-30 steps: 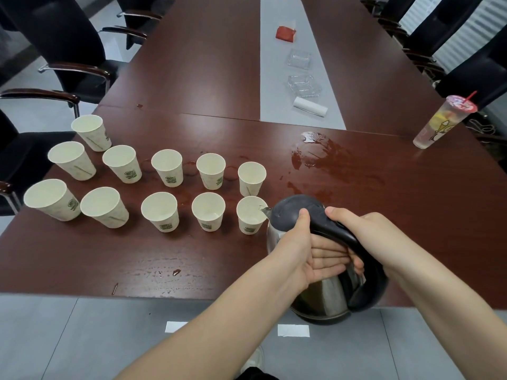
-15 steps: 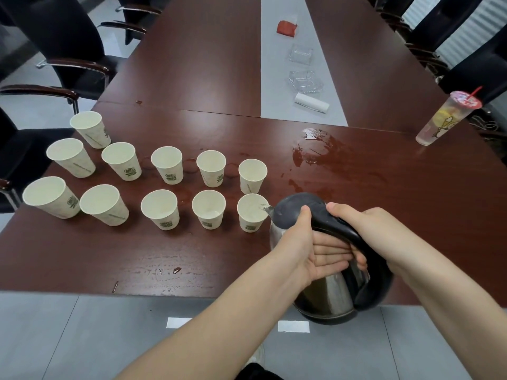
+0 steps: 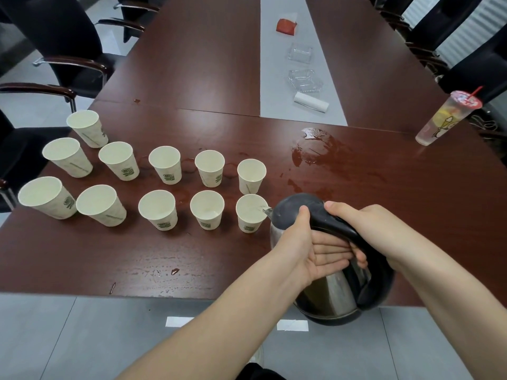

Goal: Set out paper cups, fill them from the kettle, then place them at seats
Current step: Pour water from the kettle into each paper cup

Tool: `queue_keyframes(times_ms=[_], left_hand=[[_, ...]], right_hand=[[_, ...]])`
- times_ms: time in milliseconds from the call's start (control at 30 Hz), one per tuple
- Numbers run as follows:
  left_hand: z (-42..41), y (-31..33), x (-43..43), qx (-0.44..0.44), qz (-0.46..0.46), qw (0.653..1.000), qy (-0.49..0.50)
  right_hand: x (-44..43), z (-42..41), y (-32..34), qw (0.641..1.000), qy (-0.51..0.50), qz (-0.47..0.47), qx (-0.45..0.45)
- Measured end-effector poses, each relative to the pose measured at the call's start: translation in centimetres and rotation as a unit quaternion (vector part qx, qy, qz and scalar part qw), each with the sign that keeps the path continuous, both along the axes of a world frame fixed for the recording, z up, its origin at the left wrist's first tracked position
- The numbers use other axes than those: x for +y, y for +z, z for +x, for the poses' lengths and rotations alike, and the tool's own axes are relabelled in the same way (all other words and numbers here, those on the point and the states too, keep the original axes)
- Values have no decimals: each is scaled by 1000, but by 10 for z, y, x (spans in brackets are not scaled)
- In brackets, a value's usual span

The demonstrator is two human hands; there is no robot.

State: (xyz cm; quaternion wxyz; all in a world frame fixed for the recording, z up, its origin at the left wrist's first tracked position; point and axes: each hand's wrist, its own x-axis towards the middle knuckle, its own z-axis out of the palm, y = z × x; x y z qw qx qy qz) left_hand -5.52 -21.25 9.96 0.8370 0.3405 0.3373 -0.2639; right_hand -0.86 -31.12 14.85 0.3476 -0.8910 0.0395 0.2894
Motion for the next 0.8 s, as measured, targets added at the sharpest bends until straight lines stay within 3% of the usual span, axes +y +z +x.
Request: queue_keyframes(times_ms=[800], left_hand=[[0,-4,1,-4,-5,1000,5]], right_hand=[[0,2,-3,1000,7,1,-4]])
